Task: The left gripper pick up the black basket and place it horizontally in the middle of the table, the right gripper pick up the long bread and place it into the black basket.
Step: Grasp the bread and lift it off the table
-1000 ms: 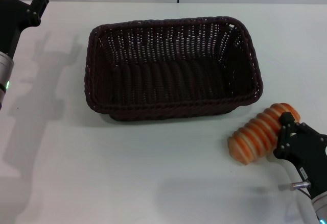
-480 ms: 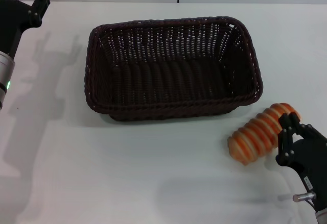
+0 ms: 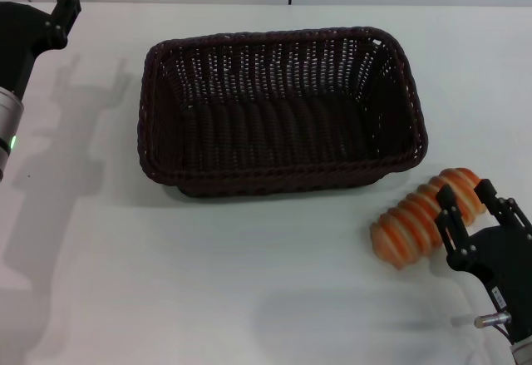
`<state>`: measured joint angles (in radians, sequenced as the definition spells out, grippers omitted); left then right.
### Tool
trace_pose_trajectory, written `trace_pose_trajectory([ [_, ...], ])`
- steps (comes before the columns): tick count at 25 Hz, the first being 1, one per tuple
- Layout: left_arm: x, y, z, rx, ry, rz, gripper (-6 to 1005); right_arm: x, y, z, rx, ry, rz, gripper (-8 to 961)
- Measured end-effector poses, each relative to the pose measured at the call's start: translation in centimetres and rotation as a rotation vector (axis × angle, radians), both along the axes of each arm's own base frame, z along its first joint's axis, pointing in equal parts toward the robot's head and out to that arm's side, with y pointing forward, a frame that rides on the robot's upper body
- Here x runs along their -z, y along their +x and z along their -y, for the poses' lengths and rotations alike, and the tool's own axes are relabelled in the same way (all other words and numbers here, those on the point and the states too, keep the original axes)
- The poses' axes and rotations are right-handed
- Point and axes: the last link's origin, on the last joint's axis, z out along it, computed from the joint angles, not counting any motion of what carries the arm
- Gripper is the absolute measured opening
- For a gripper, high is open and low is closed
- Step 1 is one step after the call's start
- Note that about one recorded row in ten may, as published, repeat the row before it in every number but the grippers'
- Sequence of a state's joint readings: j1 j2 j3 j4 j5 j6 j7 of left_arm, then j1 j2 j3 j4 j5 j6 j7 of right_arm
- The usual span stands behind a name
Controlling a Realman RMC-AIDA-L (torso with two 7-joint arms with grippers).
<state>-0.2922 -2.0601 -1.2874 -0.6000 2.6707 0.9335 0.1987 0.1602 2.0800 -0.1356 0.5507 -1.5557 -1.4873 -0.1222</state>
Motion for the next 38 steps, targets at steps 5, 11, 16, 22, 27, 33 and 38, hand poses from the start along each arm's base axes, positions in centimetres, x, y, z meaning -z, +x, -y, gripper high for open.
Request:
trace_pose_trajectory([
  [5,0.0,-0.2,0.0,-0.008,-0.001,0.001,791,0.3,0.2,0.0,0.017,-0.021,0.003,493],
  [11,0.0,-0.2,0.0,-0.009,-0.003,0.0,791,0.7,0.5,-0.3,0.042,-0.047,0.006,625],
  [16,0.1,-0.1,-0.1,-0.006,-0.006,-0.001,791,1.1,0.7,-0.7,0.063,-0.07,0.014,668],
  [22,0.1,-0.1,-0.1,-0.006,-0.006,-0.002,792,1.7,0.9,-1.6,0.09,-0.109,0.026,630],
  [27,0.1,-0.1,0.0,-0.005,-0.009,-0.007,792,1.7,1.1,-1.7,0.114,-0.115,0.02,574],
  [33,0.2,0.1,0.0,0.006,-0.015,-0.019,792,1.2,1.5,-1.4,0.142,-0.076,0.012,530],
  [38,0.3,0.2,-0.1,0.011,-0.016,-0.02,791,-0.1,1.1,-0.5,0.11,0.016,-0.012,493],
])
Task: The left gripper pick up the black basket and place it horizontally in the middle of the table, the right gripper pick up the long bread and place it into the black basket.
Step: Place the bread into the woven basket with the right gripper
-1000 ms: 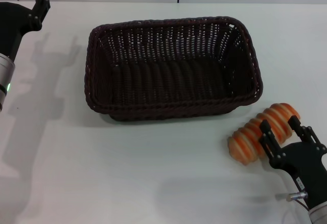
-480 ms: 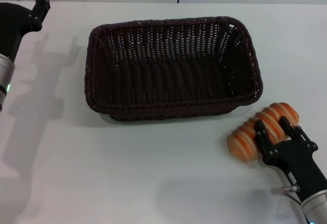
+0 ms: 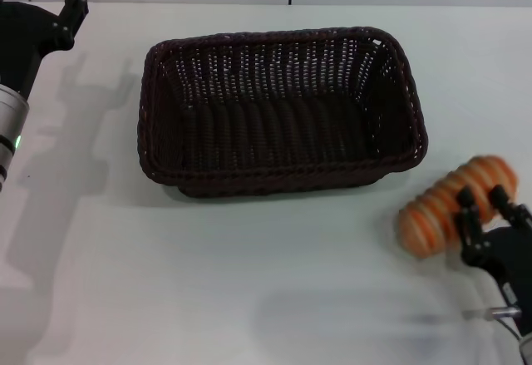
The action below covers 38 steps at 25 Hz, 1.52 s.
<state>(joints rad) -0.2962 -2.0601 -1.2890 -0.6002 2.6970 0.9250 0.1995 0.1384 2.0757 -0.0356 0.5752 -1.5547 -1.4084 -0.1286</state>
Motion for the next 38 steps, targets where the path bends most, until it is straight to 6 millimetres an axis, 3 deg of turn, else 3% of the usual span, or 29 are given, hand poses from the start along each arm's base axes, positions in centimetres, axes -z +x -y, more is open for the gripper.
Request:
trace_pose_trajectory([
  [6,0.1,0.0,0.0,0.0,-0.002,-0.003,791,-1.8,-1.9,1.5,-0.108,0.136,-0.05,419],
  [13,0.2,-0.1,0.0,-0.005,-0.007,-0.003,791,-2.5,-3.6,1.0,-0.221,0.18,-0.076,260],
  [24,0.0,-0.1,0.1,-0.006,0.003,0.009,791,-2.2,-8.7,-7.1,-0.443,0.145,-0.08,186],
  [28,-0.1,-0.4,0.4,-0.014,0.004,0.014,791,-0.9,-10.2,-9.9,-0.471,0.048,-0.04,156],
  [35,-0.1,-0.8,0.7,-0.024,0.008,0.017,791,0.3,-10.7,-11.9,-0.433,-0.056,-0.045,107],
  [38,-0.2,-1.0,0.9,-0.027,0.01,0.017,791,0.5,-10.8,-12.4,-0.424,-0.081,-0.052,221],
])
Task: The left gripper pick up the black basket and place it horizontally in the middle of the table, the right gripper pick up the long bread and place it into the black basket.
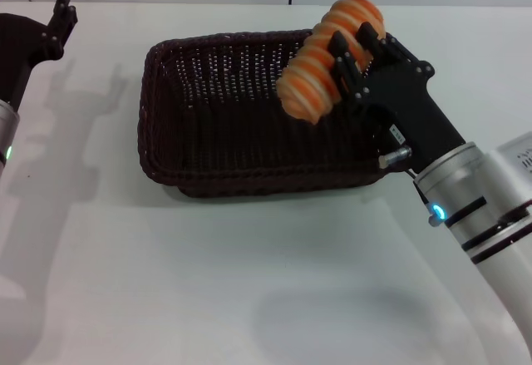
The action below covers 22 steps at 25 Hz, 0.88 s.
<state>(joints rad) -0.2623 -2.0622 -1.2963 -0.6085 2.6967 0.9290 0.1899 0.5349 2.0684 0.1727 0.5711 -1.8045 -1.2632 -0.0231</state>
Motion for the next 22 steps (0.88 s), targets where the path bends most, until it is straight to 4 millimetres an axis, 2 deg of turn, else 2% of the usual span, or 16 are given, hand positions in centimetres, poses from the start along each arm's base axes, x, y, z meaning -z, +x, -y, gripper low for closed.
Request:
trace_pose_trajectory([
  [8,-0.2,-0.6,0.5,-0.013,0.006,0.001,791,-0.1,0.0,-0.3,0.0,-0.013,-0.005,534],
  [10,-0.2,-0.6,0.6,-0.014,0.007,0.001,791,-0.3,0.0,0.0,0.001,-0.005,-0.019,731],
  [15,-0.4,-0.7,0.7,-0.016,0.016,0.002,791,-1.9,1.0,1.3,0.004,0.078,-0.079,770],
  [22,-1.8,-1.8,1.5,-0.047,0.076,0.023,791,-5.8,4.1,4.6,0.071,0.271,-0.189,817],
])
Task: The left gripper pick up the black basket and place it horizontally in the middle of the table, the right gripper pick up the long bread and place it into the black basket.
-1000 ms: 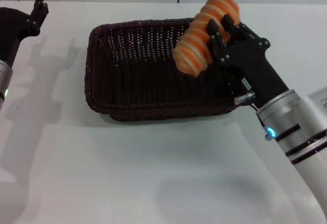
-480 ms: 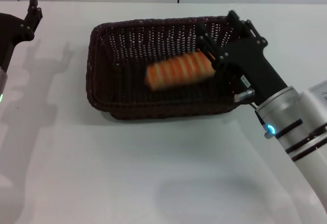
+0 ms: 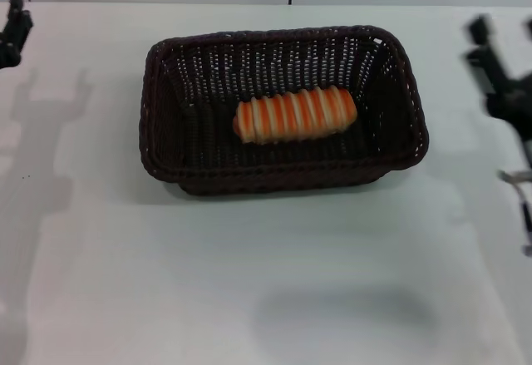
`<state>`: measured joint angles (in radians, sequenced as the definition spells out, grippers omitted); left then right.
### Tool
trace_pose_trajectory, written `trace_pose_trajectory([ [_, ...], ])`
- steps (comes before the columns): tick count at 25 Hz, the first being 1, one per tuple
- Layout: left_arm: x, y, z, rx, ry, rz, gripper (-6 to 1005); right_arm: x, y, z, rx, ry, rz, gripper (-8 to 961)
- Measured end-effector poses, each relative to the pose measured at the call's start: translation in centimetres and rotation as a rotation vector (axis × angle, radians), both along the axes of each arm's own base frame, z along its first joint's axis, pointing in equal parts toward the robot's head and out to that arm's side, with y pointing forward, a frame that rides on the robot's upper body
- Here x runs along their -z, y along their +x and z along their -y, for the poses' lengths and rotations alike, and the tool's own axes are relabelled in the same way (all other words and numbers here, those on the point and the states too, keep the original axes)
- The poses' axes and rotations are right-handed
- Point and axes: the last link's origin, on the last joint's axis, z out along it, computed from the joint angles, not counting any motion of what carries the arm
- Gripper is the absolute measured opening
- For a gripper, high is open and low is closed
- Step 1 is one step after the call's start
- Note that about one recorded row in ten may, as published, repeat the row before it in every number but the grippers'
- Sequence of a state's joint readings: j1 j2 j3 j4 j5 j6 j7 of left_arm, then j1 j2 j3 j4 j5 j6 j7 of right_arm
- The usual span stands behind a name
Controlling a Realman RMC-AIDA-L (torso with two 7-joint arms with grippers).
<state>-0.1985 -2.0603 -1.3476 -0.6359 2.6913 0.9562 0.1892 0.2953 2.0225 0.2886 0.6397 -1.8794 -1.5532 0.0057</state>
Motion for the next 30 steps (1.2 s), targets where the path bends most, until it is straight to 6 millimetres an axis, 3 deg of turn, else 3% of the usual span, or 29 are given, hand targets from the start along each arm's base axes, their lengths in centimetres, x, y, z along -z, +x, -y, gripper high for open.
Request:
trace_pose_trajectory([
  [7,-1.0,-1.7,1.5,-0.046,0.06,0.014,791,-3.4,4.3,4.2,0.156,0.243,-0.025,817],
  [16,-2.9,-6.4,3.5,-0.164,0.131,0.223,791,-7.0,10.7,8.8,0.43,0.445,-0.033,817],
  [22,-3.1,-7.6,4.7,-0.189,0.173,0.214,791,-7.6,11.2,9.2,0.432,0.464,-0.025,817],
  [30,-2.7,-8.1,4.8,-0.218,0.161,0.204,791,-8.1,11.8,9.3,0.455,0.481,-0.001,817],
])
